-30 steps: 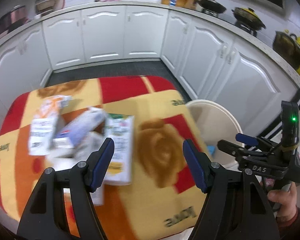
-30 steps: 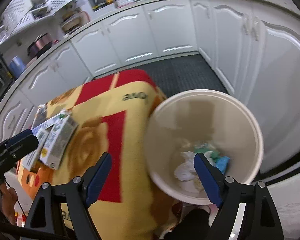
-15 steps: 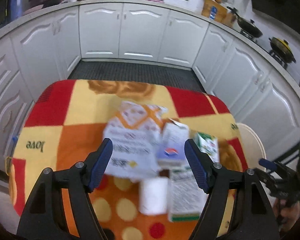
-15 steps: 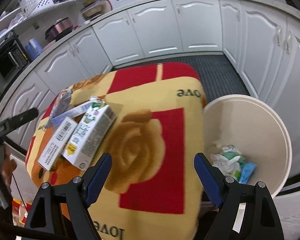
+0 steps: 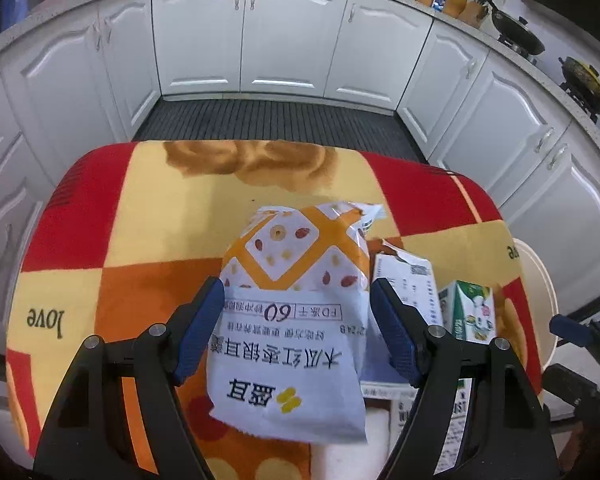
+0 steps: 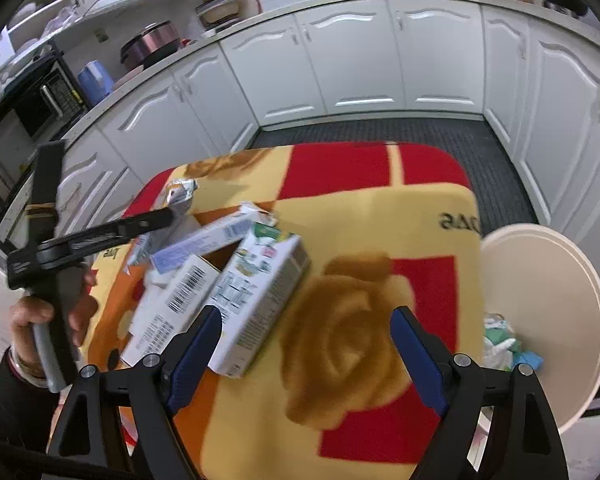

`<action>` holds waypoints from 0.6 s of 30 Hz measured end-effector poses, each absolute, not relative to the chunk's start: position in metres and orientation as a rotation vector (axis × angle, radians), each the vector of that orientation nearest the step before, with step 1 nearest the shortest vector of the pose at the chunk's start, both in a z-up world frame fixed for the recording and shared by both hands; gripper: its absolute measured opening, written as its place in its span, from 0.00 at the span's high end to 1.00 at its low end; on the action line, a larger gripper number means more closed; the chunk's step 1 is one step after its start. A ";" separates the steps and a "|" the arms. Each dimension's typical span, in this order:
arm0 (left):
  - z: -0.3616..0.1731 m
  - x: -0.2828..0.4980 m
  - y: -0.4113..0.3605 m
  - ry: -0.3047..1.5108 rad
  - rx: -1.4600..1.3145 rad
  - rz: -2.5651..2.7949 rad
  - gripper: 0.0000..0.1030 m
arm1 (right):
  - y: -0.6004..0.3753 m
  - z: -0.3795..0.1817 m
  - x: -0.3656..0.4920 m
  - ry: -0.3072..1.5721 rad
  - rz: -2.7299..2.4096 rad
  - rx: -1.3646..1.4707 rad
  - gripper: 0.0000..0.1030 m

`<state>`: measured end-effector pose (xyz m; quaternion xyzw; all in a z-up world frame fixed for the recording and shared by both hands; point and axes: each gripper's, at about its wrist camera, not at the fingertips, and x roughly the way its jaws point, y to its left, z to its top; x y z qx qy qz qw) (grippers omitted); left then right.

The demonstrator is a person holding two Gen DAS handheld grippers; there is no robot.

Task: Collect trash
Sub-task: 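Grasp the orange-white snack bag with the left tool, then grasp the white sponge with the right tool while the left tool holds the snack bag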

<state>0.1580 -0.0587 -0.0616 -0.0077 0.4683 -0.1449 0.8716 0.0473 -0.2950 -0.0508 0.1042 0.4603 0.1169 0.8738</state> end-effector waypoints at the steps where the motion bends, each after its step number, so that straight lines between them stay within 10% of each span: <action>1: -0.061 0.158 -0.057 0.972 -0.021 -0.303 0.33 | -0.291 -0.050 0.051 0.962 0.254 0.218 0.18; 6: -0.058 0.158 -0.044 0.983 -0.016 -0.292 0.75 | -0.267 -0.041 0.072 0.968 0.348 0.264 0.18; 18: -0.062 0.136 0.022 0.984 -0.020 -0.186 0.84 | -0.208 -0.052 0.134 1.090 0.436 0.304 0.18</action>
